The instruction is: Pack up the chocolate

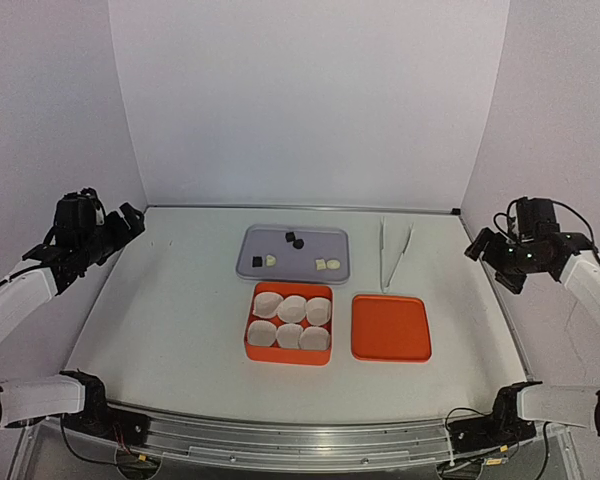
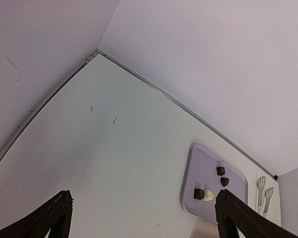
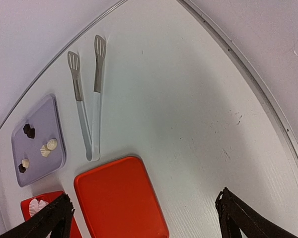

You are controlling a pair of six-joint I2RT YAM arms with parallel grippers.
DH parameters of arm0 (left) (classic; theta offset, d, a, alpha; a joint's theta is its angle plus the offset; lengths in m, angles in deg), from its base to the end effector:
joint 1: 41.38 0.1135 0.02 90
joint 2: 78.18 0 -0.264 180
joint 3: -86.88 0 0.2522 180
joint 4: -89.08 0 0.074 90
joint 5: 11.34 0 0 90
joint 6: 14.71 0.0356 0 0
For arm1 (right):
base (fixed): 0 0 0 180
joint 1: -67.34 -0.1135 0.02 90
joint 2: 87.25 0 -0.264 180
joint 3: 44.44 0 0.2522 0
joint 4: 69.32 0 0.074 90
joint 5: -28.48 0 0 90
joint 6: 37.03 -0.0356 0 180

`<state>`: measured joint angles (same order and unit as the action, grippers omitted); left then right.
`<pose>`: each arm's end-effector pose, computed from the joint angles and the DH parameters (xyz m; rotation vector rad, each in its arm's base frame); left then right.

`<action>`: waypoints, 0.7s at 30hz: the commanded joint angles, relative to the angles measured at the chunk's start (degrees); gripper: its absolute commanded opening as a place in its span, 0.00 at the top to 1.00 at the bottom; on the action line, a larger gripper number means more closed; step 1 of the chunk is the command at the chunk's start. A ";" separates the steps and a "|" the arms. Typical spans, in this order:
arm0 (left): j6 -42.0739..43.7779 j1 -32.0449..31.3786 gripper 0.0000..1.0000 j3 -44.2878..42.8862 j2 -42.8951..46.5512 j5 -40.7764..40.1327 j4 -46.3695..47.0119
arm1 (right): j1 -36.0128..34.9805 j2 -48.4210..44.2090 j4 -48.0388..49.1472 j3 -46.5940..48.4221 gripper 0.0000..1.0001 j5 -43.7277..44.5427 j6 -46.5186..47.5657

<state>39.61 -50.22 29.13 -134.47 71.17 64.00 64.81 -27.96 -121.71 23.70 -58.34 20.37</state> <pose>0.2238 -0.0301 0.2957 -0.5466 1.9224 -0.3738 0.2137 0.0075 0.3038 0.6344 2.2543 0.2414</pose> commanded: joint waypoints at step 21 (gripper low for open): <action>3.01 0.10 0.00 0.08 -3.51 1.98 3.44 | -21.96 56.73 0.57 39.24 0.02 16.91 10.64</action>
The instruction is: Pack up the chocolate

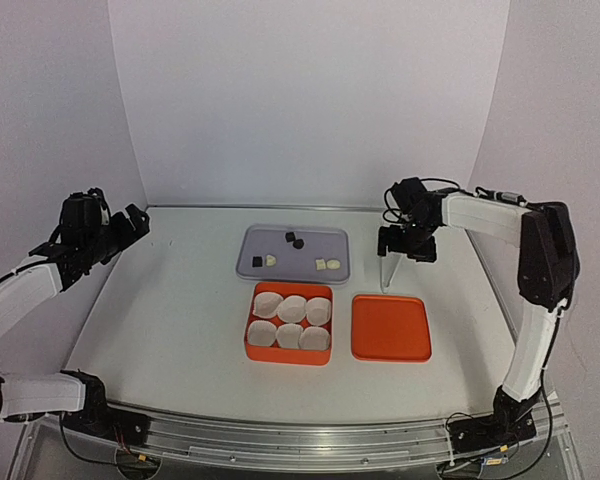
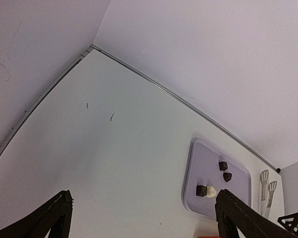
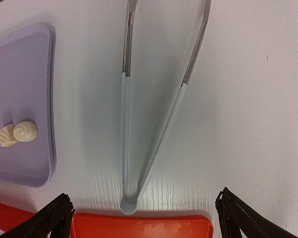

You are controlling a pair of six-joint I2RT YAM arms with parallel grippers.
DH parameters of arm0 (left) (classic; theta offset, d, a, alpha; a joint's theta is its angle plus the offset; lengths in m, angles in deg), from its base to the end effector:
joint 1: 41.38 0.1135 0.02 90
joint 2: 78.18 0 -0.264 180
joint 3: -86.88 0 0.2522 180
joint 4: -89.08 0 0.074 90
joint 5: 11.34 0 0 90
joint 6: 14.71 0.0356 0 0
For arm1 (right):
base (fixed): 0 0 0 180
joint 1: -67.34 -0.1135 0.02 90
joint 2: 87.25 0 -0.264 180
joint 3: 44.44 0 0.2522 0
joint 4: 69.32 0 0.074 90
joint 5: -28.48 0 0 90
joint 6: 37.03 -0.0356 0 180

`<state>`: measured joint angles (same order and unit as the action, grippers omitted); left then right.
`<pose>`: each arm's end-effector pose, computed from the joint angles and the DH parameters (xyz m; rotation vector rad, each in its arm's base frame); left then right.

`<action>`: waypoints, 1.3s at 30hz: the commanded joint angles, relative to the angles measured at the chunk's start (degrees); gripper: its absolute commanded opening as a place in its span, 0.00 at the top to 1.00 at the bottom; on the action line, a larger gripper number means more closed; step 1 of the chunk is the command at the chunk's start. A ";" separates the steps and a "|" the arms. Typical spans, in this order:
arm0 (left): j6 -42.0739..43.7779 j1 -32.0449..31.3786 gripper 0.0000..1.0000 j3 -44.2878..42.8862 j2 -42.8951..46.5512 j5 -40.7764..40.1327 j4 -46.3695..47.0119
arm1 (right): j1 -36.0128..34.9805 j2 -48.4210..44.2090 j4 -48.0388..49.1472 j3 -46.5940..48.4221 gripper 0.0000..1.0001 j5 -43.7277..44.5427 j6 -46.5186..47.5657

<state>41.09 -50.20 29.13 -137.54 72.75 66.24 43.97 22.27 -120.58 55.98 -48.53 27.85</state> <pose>0.2349 -0.0327 0.2883 -0.5078 1.9503 -0.3788 0.3804 0.1557 0.2280 0.1171 2.5783 0.0125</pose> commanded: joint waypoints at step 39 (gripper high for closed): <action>0.83 0.11 0.00 1.13 -2.51 2.48 2.18 | 0.93 27.47 -0.55 15.52 0.14 7.14 -14.22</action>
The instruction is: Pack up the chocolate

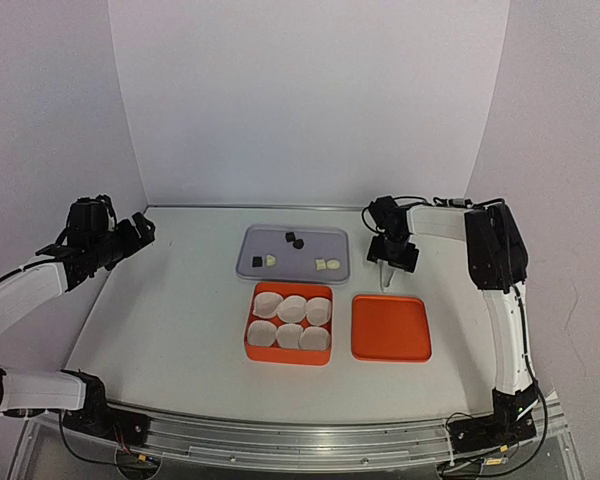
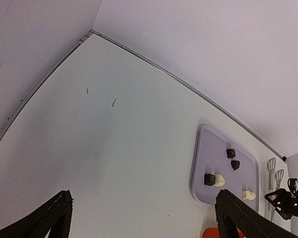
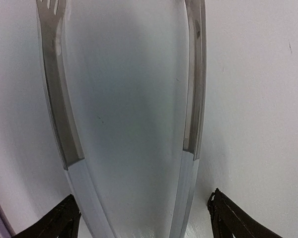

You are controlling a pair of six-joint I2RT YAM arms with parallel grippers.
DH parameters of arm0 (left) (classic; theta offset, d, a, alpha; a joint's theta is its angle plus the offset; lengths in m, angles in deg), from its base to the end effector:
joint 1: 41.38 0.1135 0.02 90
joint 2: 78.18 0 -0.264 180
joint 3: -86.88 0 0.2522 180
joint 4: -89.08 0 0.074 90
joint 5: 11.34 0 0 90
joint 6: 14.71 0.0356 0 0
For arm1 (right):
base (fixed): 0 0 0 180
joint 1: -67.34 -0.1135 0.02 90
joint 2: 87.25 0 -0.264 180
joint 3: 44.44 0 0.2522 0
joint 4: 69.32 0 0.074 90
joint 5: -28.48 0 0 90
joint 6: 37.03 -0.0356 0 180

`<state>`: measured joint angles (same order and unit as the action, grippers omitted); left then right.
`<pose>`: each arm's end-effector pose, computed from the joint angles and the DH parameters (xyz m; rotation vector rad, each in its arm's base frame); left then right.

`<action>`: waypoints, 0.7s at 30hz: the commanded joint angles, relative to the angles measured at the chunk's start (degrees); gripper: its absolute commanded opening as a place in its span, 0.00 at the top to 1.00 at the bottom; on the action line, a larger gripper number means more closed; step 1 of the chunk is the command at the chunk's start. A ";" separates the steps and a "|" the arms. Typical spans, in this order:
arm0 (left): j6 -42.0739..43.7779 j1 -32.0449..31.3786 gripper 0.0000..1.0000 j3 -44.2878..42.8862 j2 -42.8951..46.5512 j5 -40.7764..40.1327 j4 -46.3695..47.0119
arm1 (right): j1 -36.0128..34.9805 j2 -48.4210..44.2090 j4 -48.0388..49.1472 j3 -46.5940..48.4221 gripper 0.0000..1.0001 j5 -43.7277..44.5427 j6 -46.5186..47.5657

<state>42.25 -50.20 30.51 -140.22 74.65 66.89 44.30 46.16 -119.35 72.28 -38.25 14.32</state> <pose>0.2415 -0.0350 0.2706 -0.4786 2.0216 -0.3791 0.4520 0.1769 0.1348 0.4595 2.5452 -0.1839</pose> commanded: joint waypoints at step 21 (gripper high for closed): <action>-0.53 0.05 0.00 0.59 2.83 -1.28 0.25 | 0.60 4.01 -1.75 -3.25 0.51 -4.37 -0.85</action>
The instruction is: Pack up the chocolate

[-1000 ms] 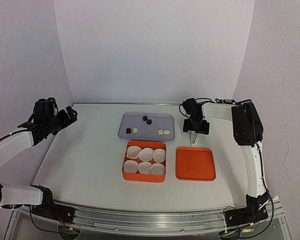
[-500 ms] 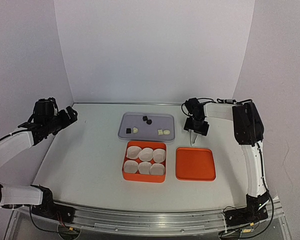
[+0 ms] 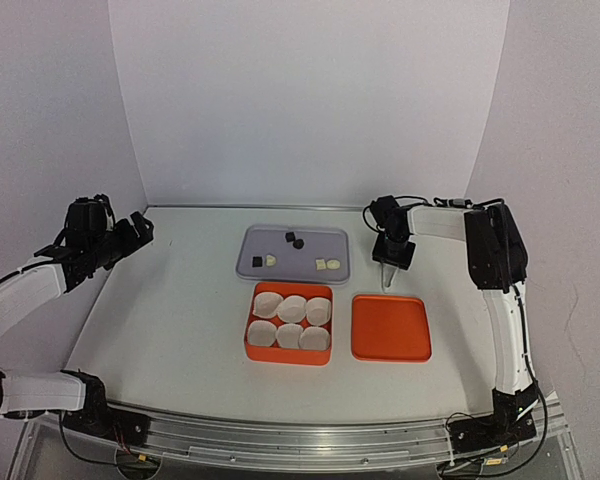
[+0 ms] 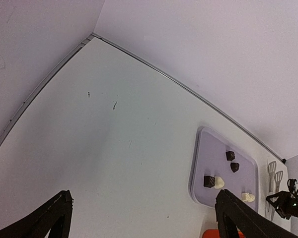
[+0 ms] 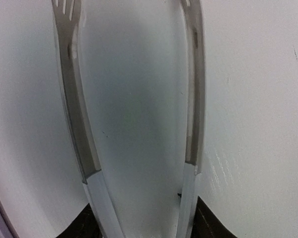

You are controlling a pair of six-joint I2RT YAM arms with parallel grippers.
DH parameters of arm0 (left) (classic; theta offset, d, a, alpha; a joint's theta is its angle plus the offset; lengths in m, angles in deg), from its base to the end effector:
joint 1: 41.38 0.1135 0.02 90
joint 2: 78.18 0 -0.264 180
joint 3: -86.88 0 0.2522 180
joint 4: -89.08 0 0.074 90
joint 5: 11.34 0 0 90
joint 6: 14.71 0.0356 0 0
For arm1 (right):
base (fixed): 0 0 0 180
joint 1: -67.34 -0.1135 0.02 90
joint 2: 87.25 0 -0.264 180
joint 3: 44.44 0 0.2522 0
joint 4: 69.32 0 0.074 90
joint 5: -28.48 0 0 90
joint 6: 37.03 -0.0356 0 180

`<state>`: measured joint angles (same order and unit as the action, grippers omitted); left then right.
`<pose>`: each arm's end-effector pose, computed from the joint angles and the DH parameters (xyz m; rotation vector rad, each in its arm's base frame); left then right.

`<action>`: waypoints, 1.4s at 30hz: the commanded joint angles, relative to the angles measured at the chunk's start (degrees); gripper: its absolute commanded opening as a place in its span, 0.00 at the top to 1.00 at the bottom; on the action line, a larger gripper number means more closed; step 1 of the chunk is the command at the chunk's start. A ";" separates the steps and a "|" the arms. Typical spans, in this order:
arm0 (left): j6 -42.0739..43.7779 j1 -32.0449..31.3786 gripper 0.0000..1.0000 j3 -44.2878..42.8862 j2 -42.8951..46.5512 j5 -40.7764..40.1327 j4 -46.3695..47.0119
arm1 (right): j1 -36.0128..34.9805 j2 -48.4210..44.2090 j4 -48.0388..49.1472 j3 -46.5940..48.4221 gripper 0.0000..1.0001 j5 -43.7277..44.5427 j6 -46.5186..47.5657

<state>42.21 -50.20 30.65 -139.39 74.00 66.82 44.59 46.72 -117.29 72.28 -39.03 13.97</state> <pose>0.2390 -0.0342 0.2729 -0.4839 2.0076 -0.3718 0.4562 0.1765 0.1317 0.4745 2.5290 -0.1489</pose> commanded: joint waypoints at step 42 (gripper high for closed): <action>-0.35 0.09 0.00 0.69 1.47 -0.13 0.32 | 0.25 -30.98 -18.38 -2.55 0.60 -33.51 25.73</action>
<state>41.80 -50.20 31.69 -138.47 74.00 65.84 44.81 17.93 -134.46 66.91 -67.56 37.60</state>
